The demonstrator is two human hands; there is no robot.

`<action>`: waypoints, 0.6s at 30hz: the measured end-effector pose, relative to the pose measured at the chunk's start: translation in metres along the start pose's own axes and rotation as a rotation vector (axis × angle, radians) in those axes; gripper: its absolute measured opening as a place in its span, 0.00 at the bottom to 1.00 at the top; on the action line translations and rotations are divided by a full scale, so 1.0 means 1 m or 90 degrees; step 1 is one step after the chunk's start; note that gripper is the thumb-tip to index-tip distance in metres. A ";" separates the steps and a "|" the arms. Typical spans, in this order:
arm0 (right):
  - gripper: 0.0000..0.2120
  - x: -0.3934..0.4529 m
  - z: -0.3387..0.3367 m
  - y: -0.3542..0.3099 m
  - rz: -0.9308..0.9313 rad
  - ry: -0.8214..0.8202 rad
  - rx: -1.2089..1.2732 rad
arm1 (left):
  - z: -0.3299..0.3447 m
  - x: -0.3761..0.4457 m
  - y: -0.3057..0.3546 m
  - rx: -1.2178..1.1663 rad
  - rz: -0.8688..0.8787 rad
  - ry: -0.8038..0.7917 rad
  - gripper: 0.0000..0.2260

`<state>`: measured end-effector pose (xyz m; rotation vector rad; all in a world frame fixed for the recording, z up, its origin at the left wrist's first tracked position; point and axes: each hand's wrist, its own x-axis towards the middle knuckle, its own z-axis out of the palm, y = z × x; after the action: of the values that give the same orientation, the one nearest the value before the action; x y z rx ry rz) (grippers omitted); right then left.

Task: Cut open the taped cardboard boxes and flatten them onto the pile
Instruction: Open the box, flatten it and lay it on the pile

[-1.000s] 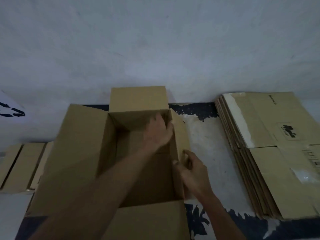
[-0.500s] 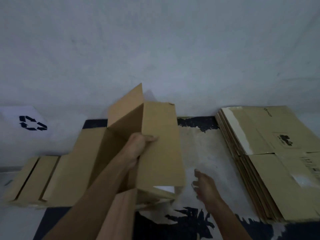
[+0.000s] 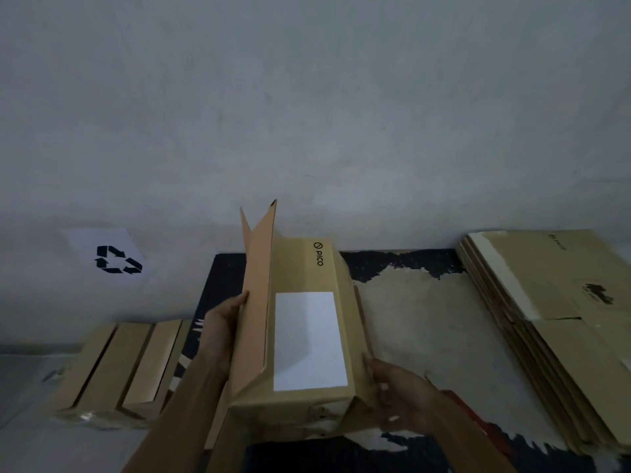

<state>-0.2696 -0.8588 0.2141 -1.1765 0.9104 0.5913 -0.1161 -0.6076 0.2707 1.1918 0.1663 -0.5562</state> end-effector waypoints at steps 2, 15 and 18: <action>0.28 -0.006 0.010 0.002 -0.046 0.007 0.099 | -0.010 0.001 -0.003 -0.051 -0.030 -0.035 0.14; 0.07 -0.067 0.081 -0.057 -0.463 0.127 -0.072 | -0.038 0.001 0.006 -0.064 -0.071 -0.114 0.16; 0.31 -0.046 0.121 -0.058 -0.447 0.229 -0.277 | -0.037 -0.001 0.005 -0.063 -0.081 -0.085 0.17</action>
<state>-0.2128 -0.7582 0.2969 -1.9199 0.6051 -0.0089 -0.1087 -0.5719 0.2617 1.0496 0.1545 -0.7292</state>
